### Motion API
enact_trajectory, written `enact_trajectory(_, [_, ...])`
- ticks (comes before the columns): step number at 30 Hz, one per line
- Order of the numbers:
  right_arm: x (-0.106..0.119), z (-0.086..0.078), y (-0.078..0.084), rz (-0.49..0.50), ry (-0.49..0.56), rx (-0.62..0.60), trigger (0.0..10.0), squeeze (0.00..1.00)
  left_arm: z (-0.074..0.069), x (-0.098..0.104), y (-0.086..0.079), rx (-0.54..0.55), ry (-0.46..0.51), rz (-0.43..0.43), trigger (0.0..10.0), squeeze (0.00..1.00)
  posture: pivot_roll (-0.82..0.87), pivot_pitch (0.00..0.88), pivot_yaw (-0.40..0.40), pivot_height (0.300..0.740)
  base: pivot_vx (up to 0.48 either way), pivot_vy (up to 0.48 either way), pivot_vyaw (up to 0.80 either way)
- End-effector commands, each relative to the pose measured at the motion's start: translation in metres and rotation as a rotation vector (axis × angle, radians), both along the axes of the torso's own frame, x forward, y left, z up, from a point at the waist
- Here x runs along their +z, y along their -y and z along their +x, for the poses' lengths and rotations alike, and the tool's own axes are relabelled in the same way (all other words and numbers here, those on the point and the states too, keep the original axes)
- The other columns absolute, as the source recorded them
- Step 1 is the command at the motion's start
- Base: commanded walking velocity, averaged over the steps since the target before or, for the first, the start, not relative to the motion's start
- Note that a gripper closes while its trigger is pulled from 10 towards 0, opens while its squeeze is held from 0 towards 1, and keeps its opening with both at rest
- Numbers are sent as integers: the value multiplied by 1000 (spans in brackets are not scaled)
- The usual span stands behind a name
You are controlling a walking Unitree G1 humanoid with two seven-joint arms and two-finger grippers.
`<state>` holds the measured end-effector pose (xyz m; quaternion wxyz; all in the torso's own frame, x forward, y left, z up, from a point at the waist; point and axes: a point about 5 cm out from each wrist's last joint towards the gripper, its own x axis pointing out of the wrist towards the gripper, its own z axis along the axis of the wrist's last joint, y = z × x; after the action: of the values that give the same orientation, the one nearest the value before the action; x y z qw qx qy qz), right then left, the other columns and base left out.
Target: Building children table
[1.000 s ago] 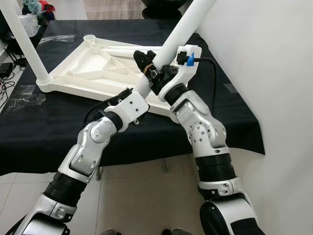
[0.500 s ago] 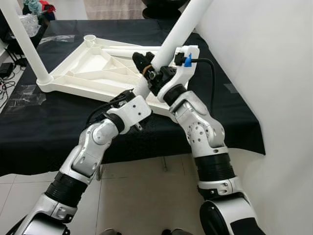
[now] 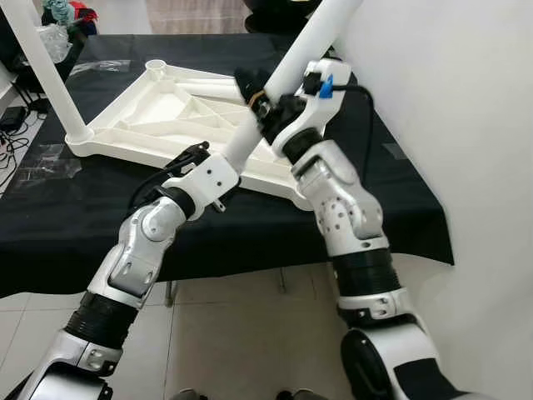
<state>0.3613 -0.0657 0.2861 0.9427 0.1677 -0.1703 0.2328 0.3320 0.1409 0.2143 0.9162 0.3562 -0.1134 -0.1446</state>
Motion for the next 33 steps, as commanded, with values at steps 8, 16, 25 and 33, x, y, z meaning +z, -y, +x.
enact_trajectory(8, [-8, 3, 39, -79, 43, -192, 10000, 0, -28, 8, 5, 31, 30, -300, 10000, 0, 21, 83, -65, 740, 0, 0, 0])
enact_trajectory(16, [-12, -5, 47, -110, 93, -229, 10000, 0, -47, 9, 22, 48, 41, -479, 10000, 0, 19, 86, -65, 740, 34, 0, -259])
enact_trajectory(25, [-7, -5, 43, -112, 124, -228, 10000, 0, -47, 15, 18, 69, 55, -483, 10000, 0, 20, 85, -69, 740, 298, 0, 0])
enact_trajectory(33, [-6, -7, 40, -115, 133, -212, 10000, 0, -49, 17, 17, 83, 57, -481, 10000, 0, 23, 89, -71, 740, 330, 0, 0])
